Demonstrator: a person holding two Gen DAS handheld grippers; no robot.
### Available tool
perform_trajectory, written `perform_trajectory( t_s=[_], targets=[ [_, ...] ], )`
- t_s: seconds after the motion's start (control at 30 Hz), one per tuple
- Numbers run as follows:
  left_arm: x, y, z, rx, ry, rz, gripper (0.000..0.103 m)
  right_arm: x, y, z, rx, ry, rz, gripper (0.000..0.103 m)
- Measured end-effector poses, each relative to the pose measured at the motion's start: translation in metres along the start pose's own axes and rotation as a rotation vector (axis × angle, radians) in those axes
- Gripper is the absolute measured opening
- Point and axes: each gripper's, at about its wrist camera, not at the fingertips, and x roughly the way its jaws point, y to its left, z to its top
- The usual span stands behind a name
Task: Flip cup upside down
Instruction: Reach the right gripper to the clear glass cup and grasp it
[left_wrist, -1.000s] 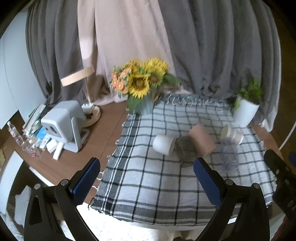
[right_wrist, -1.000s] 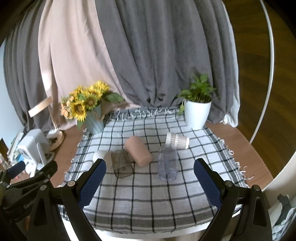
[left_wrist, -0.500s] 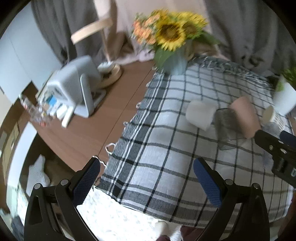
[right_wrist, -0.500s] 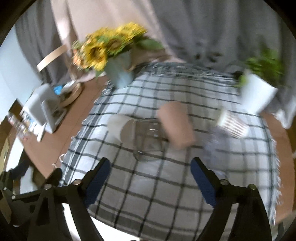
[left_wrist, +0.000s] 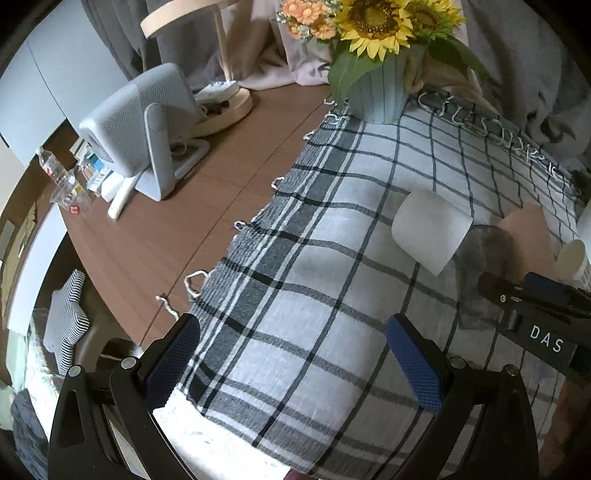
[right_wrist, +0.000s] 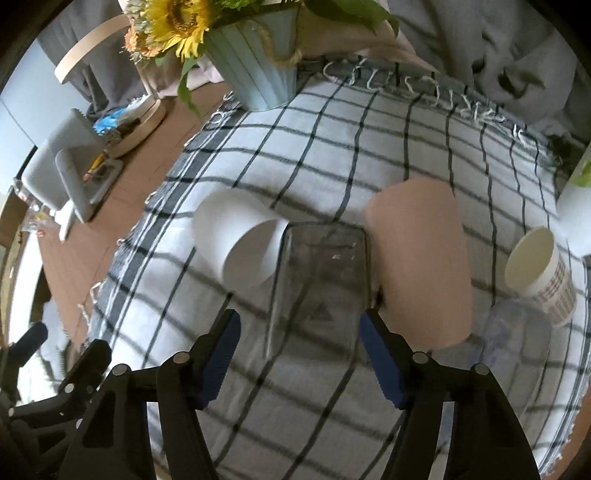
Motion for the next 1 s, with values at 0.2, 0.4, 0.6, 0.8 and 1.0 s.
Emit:
perform_trajectory(
  t_s=[0.2,0.4,0.6,0.8,1.0],
  targets=[
    [0.01,-0.004,0.009,-0.029,0.013,-0.01,0.103,0.018,-0.009,0.013,0.0,0.038,-0.014,0.068],
    [0.019,-0.005,0.014,-0.05,0.029,-0.006,0.103,0.035,-0.009,0.019,-0.006,0.067,-0.02,0.069],
    [0.027,-0.003,0.013,-0.053,0.037,0.007,0.103,0.051,-0.007,0.024,-0.007,0.088,-0.046,0.069],
    [0.036,-0.001,0.011,-0.01,0.055,0.009,0.103,0.064,0.003,0.025,-0.023,0.1,-0.137,0.068],
    [0.043,0.004,0.019,0.078,0.059,-0.049,0.103,0.062,0.003,0.022,0.041,0.104,-0.166,0.067]
  ],
)
